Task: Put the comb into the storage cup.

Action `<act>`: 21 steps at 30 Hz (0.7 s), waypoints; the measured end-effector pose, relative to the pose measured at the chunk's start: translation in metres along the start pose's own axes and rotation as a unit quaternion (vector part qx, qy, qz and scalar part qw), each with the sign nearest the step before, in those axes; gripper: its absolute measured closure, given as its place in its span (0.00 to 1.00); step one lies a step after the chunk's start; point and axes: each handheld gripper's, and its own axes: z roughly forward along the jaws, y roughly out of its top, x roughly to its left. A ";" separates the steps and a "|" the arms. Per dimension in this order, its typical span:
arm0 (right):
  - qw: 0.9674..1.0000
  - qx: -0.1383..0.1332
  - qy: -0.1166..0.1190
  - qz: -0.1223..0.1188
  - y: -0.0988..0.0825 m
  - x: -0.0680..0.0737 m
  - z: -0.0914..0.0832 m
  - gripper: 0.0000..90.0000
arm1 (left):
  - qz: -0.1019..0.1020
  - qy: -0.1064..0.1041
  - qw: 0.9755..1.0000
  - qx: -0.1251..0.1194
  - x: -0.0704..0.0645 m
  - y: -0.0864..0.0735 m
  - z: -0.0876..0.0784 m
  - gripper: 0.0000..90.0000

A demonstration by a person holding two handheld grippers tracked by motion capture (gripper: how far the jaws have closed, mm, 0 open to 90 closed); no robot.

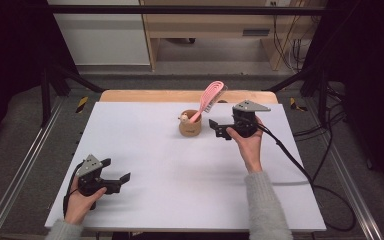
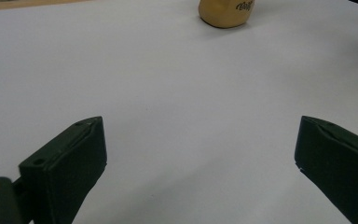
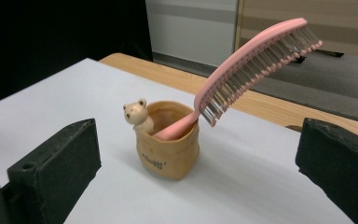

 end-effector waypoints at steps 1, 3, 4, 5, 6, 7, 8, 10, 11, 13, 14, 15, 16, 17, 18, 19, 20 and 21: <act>1.000 -0.001 0.006 -0.001 -0.002 0.001 -0.002 0.00 | 0.001 -0.001 1.000 0.001 0.000 0.000 0.000 0.02; 1.000 -0.003 0.015 -0.002 -0.006 0.002 -0.007 0.00 | 0.001 -0.002 1.000 0.000 0.000 0.000 0.000 0.02; 1.000 -0.002 0.018 -0.002 -0.008 0.002 -0.009 0.00 | 0.002 -0.002 1.000 0.001 -0.001 0.000 0.000 0.02; 1.000 -0.002 0.021 -0.004 -0.010 0.002 -0.011 0.00 | 0.002 -0.003 1.000 0.001 -0.001 0.000 0.000 0.02; 1.000 0.001 0.021 -0.005 -0.013 0.003 -0.013 0.00 | 0.002 -0.002 1.000 0.002 -0.001 0.000 0.000 0.02; 1.000 0.001 0.023 -0.007 -0.015 0.003 -0.015 0.00 | 0.003 -0.003 1.000 0.002 -0.001 0.000 0.001 0.02; 1.000 0.000 0.028 -0.007 -0.018 0.003 -0.017 0.00 | 0.003 -0.003 1.000 0.002 -0.001 0.000 0.001 0.02; 0.999 -0.004 0.036 -0.006 -0.022 0.003 -0.021 0.00 | 0.003 -0.003 1.000 0.002 -0.001 0.000 0.001 0.02; 0.999 -0.003 0.040 -0.005 -0.025 0.003 -0.023 0.00 | 0.004 -0.003 1.000 0.002 -0.001 0.000 0.001 0.02; 0.999 -0.004 0.050 -0.009 -0.030 0.003 -0.027 0.00 | 0.004 -0.004 1.000 0.002 -0.001 0.000 0.001 0.02; 0.999 -0.003 0.053 -0.008 -0.031 0.003 -0.029 0.00 | 0.005 -0.004 1.000 0.002 -0.001 0.000 0.001 0.02; 0.998 -0.004 0.058 -0.008 -0.034 0.002 -0.031 0.00 | 0.005 -0.004 1.000 0.002 -0.001 0.000 0.001 0.02; 0.998 -0.004 0.058 -0.007 -0.036 0.002 -0.032 0.00 | 0.005 -0.004 1.000 0.002 -0.002 0.000 0.001 0.02; 0.998 -0.002 0.061 -0.010 -0.038 0.002 -0.034 0.00 | 0.005 -0.004 1.000 0.002 -0.002 0.000 0.001 0.02; 0.998 -0.003 0.066 -0.011 -0.041 0.001 -0.035 0.00 | 0.005 -0.004 1.000 0.002 -0.002 0.000 0.001 0.02; 0.998 -0.003 0.069 -0.010 -0.044 0.001 -0.037 0.00 | 0.005 -0.005 1.000 0.002 -0.002 0.000 0.001 0.02; 0.997 -0.003 0.070 -0.009 -0.046 0.000 -0.038 0.00 | 0.006 -0.004 1.000 0.002 -0.002 0.000 0.001 0.02; 0.997 -0.002 0.073 -0.008 -0.049 0.000 -0.040 0.00 | 0.006 -0.005 1.000 0.001 -0.002 0.000 0.001 0.02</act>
